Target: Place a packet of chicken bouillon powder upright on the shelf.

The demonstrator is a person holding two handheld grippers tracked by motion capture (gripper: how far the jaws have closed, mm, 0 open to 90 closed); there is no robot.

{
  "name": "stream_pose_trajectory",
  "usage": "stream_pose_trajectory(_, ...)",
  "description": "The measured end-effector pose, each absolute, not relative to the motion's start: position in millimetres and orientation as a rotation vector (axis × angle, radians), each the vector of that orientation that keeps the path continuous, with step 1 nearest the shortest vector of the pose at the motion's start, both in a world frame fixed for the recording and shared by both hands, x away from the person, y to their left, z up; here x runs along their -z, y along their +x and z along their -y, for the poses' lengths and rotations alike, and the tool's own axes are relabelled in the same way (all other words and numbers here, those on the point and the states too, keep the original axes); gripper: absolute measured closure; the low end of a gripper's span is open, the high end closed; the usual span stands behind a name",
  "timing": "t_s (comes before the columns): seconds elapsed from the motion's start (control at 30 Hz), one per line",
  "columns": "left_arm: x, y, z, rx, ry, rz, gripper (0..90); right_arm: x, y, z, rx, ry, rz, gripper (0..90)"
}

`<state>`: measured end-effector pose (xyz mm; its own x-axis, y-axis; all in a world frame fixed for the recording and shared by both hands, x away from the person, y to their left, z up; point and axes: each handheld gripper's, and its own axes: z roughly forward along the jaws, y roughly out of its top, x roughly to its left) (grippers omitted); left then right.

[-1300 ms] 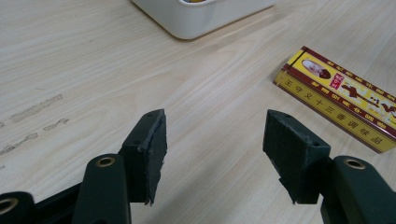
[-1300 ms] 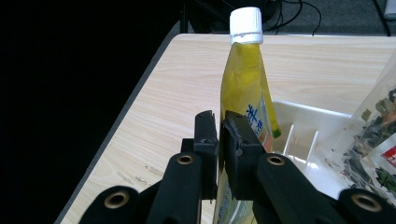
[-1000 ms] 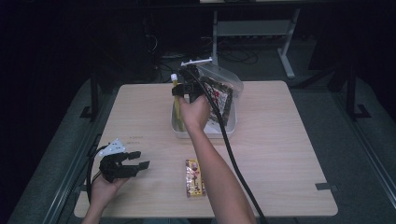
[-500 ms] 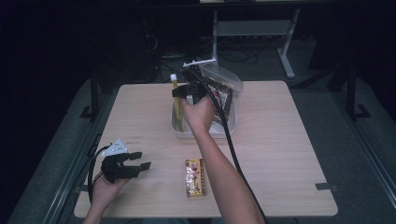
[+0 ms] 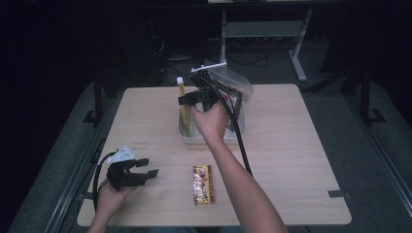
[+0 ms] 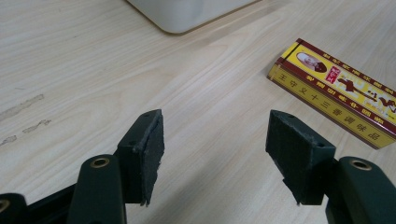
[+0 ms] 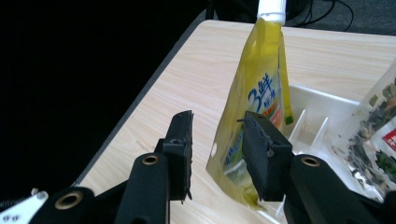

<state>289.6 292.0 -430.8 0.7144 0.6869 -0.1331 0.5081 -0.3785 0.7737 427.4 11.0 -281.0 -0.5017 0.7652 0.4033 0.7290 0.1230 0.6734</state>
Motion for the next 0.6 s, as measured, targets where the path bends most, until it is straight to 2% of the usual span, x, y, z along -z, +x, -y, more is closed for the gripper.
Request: stream_pose_trajectory(0.6, 432, 289, -289, -0.263, 2.069, -0.902, 36.0, 290, 414, 11, -1.388, 1.509, -2.356, 57.2)
